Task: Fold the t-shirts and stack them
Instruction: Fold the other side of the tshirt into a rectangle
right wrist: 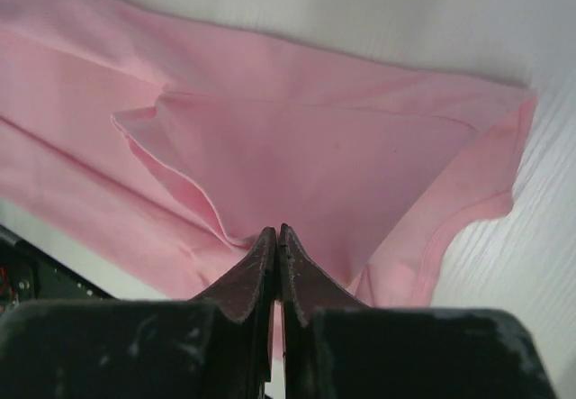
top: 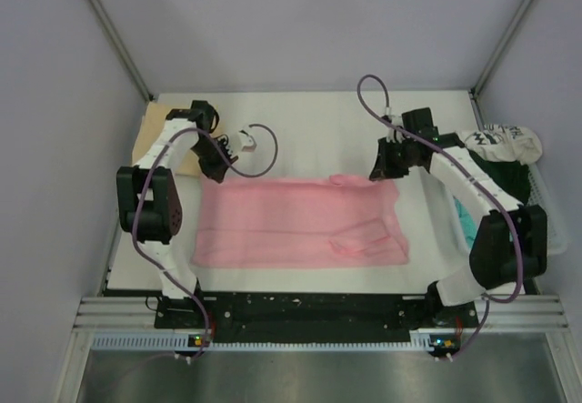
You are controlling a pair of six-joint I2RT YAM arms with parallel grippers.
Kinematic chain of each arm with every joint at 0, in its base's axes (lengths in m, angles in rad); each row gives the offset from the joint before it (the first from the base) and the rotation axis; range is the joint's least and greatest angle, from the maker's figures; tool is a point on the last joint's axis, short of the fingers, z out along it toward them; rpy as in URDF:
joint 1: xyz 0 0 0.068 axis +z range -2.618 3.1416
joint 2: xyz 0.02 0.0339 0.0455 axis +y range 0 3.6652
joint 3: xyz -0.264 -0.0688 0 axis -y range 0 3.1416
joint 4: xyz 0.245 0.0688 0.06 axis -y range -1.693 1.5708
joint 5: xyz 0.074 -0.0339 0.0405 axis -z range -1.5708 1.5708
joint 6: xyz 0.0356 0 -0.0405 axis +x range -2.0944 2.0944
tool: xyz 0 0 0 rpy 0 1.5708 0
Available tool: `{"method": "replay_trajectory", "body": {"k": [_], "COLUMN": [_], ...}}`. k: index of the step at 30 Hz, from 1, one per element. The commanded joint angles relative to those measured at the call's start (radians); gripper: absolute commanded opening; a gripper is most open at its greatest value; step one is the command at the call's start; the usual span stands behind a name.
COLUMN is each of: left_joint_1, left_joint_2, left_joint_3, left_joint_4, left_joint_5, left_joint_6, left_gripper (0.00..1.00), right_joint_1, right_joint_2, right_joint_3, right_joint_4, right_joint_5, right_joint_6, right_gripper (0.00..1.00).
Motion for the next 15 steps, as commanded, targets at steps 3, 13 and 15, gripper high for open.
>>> {"method": "replay_trajectory", "body": {"k": [3, 13, 15], "left_joint_1": [-0.013, -0.013, -0.014], "left_joint_2": [-0.159, -0.228, -0.239], "left_joint_3": [-0.170, -0.305, -0.328], "left_joint_4": [0.013, 0.011, 0.025], "left_joint_5": [0.008, -0.018, -0.018], "left_joint_6": [0.055, 0.081, 0.084], "left_gripper": [0.00, 0.00, 0.00], "right_joint_1": [0.018, 0.018, 0.019], "right_joint_2": [-0.219, -0.304, -0.278], "right_joint_3": [-0.227, -0.275, -0.290], "right_joint_4": [-0.083, -0.241, -0.225], "right_joint_5": [-0.074, -0.009, -0.013], "right_joint_6": [0.048, 0.056, 0.065], "right_gripper": [0.00, 0.00, 0.00]}}
